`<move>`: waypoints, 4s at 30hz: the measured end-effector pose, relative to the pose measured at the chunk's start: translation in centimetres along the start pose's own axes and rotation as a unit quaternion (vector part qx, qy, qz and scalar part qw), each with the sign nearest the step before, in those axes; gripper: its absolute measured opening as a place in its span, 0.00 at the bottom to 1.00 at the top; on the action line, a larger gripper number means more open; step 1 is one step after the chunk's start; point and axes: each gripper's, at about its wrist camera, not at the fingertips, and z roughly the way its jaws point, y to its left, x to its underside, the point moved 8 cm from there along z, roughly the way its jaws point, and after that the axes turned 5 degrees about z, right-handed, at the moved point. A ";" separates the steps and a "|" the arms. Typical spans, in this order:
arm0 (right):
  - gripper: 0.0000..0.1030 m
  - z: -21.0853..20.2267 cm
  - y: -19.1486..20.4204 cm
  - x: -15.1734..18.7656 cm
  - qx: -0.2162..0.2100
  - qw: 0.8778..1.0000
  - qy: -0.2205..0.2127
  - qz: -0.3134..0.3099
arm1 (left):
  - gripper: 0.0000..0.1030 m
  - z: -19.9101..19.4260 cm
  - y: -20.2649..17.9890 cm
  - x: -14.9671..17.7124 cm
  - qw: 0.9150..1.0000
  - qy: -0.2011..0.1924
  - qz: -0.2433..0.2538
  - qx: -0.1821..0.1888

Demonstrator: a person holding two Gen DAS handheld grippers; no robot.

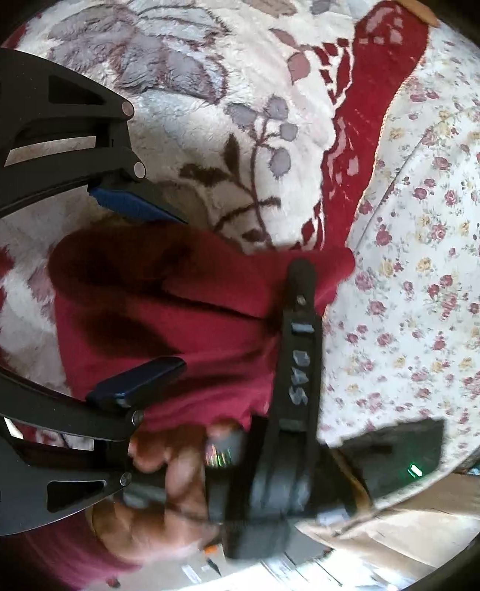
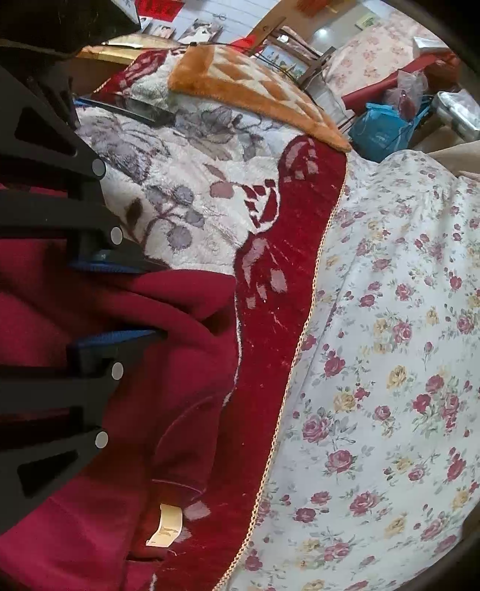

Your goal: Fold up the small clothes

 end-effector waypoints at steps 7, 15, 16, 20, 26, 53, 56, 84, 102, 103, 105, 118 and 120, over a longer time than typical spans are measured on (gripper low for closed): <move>0.22 -1.0 -0.1 0.3 -0.003 1.000 0.001 -0.011 | 0.45 2.1 -0.2 0.9 1.000 0.013 -0.014 0.001; 0.50 0.3 -0.1 0.1 0.003 1.000 0.028 0.010 | 0.29 1.4 -0.6 0.9 1.000 -0.002 -0.020 0.013; 0.54 0.8 0.1 0.0 0.010 0.999 0.036 0.008 | 0.29 1.3 -0.6 0.9 1.000 -0.002 -0.021 0.014; 0.60 2.7 1.0 0.1 0.032 0.997 0.064 -0.015 | 0.29 1.3 -0.6 0.8 1.000 -0.002 -0.012 0.003; 0.73 4.8 0.9 0.0 0.061 0.995 0.076 -0.035 | 0.29 1.3 -0.7 1.0 1.000 -0.001 -0.006 -0.009; 0.19 -4.2 -2.1 0.5 -0.058 0.997 -0.022 0.038 | 0.22 -0.6 -5.3 -0.1 0.999 -0.024 0.022 -0.003; 0.18 -6.9 -3.0 0.4 -0.081 0.995 -0.037 0.047 | 0.22 -1.3 -8.4 -0.7 0.998 -0.031 0.053 -0.002; 0.42 -19.1 -28.1 9.4 0.010 0.966 -0.104 0.237 | 0.55 2.8 -26.0 2.6 0.977 0.037 0.187 0.091; 0.20 -21.7 -23.1 17.9 0.080 0.981 -0.077 0.161 | 0.57 6.1 -16.3 5.6 0.986 0.034 0.157 -0.047; 0.20 -22.2 -22.8 18.0 0.076 0.980 -0.086 0.160 | 0.57 6.0 -16.4 5.3 0.986 0.032 0.159 -0.049; 0.21 -23.9 -21.3 18.1 0.057 0.979 -0.114 0.158 | 0.57 6.0 -16.2 5.1 0.986 0.029 0.158 -0.047; 0.11 -22.5 -16.1 20.4 0.007 0.989 -0.090 0.119 | 0.57 4.4 -15.9 5.1 0.989 0.011 0.146 -0.035; 0.09 -22.3 -17.2 22.0 0.012 0.987 -0.084 0.139 | 0.57 4.6 -16.0 4.9 0.990 0.008 0.138 -0.031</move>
